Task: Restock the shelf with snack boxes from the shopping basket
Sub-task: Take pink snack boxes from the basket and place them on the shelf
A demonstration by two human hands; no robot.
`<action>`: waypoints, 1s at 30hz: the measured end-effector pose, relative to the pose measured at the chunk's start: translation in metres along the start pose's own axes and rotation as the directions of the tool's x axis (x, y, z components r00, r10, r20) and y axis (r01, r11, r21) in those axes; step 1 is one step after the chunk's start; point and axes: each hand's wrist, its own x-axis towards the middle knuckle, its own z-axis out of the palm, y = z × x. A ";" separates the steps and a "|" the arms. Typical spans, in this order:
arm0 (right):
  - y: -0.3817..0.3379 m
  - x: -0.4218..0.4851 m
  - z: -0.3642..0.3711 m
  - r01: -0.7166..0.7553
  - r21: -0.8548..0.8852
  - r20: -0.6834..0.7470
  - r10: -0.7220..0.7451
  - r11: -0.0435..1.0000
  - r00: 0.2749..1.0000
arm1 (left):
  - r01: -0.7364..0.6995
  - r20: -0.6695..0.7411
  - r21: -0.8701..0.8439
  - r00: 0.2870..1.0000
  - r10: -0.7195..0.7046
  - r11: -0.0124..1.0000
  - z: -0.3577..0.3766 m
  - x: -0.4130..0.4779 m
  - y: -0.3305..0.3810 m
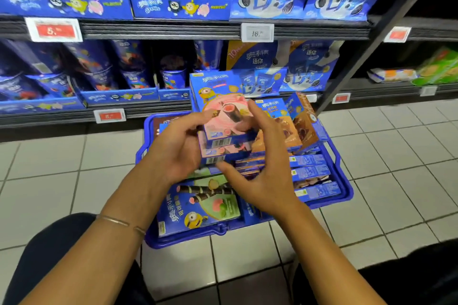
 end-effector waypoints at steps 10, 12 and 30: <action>0.001 0.011 0.008 -0.561 0.196 0.083 0.556 0.805 0.827 | -0.309 -0.074 0.270 0.938 0.340 0.912 -0.002 0.007 -0.022; 0.002 0.013 0.009 -0.614 0.209 0.141 0.598 0.761 0.789 | -0.320 -0.084 0.299 0.930 0.359 0.899 -0.001 0.008 -0.022; 0.004 0.021 0.000 -0.760 0.598 0.530 0.585 0.256 0.614 | -0.130 -0.052 0.269 0.987 0.149 0.954 -0.008 0.012 -0.010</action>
